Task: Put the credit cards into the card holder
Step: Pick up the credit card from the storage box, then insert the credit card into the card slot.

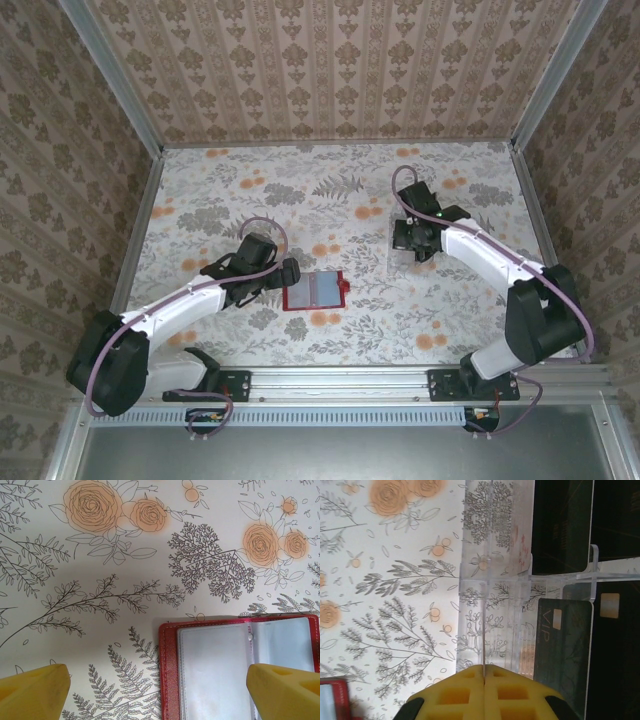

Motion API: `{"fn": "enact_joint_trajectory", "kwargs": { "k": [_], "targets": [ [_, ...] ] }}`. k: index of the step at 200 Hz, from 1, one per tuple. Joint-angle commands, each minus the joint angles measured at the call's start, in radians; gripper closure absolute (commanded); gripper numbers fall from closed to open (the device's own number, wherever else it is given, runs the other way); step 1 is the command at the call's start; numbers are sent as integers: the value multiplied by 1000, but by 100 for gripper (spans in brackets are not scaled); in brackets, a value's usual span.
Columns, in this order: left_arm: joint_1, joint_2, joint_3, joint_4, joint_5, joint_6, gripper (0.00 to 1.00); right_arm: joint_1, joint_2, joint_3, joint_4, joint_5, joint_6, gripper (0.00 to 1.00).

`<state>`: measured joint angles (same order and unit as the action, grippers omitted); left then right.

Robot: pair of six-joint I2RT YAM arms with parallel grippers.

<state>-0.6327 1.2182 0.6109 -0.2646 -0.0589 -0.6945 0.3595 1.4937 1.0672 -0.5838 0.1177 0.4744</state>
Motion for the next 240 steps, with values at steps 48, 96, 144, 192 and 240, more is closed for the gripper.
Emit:
{"fn": "enact_joint_trajectory", "kwargs": {
  "k": [48, 96, 144, 192, 240],
  "targets": [
    [4, -14, 29, -50, -19, 36, 0, -9, -150, 33, -28, -68, 32, 100],
    [7, -26, 45, -75, -36, 61, 0, -9, -222, 23, 6, -172, 84, 100],
    [8, -59, 42, -105, -66, 103, 0, 54, -271, -29, 111, -247, 161, 100],
    [11, -113, -2, -120, -123, 82, 0, 244, -244, -70, 217, -194, 230, 100],
    [7, -98, -10, -153, -92, 59, 0, 399, -142, -130, 350, -134, 308, 100]
  ]
}}
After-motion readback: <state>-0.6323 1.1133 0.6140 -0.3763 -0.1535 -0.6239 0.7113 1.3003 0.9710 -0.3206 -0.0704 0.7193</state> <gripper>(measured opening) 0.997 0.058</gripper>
